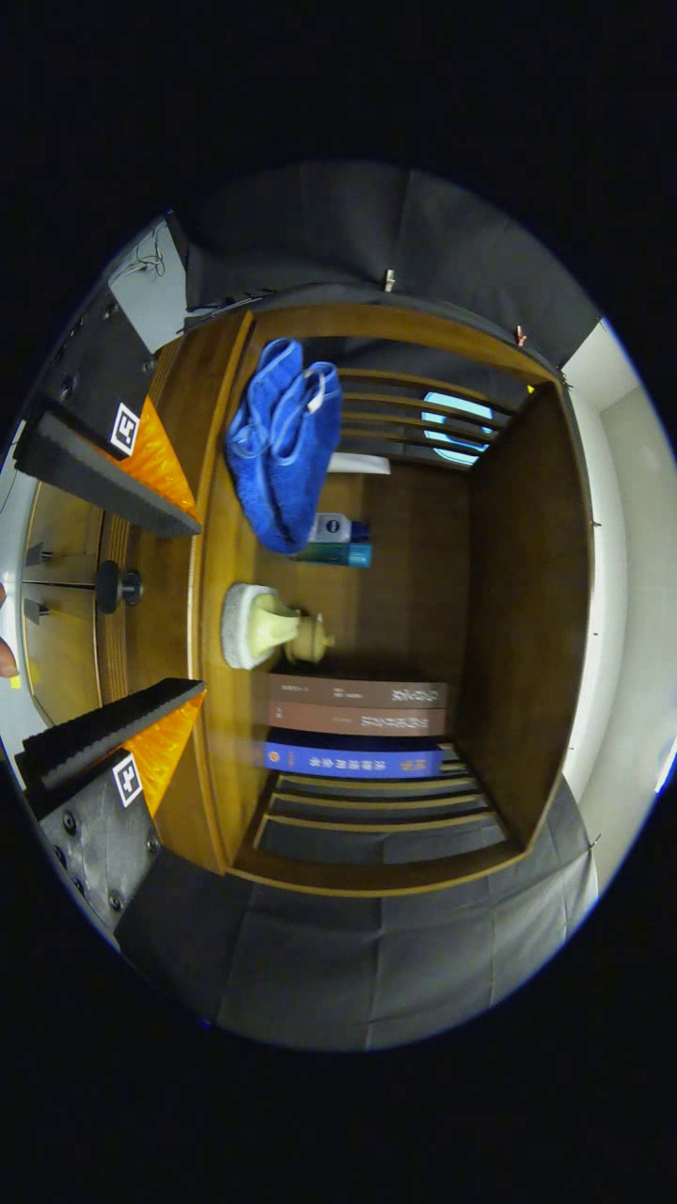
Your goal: Pull open the drawer, take out the items inside it, and place them on the countertop above the cabinet.
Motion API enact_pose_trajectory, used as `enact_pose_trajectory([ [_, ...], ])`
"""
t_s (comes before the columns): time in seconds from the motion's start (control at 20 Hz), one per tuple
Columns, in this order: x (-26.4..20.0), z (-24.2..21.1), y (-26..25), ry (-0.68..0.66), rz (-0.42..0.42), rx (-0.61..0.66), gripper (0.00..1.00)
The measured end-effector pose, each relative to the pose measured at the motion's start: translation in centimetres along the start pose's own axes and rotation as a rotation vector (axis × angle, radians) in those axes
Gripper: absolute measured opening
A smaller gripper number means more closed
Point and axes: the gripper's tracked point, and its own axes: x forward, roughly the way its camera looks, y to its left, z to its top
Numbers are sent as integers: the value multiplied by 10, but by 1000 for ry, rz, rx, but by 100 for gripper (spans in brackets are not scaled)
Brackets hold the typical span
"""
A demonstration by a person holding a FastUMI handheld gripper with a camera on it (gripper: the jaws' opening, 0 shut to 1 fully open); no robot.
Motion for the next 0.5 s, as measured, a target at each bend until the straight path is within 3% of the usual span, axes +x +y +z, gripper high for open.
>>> enact_pose_trajectory([
  [0.5, -89, 100, -19, -43, 16, 54, 98],
])
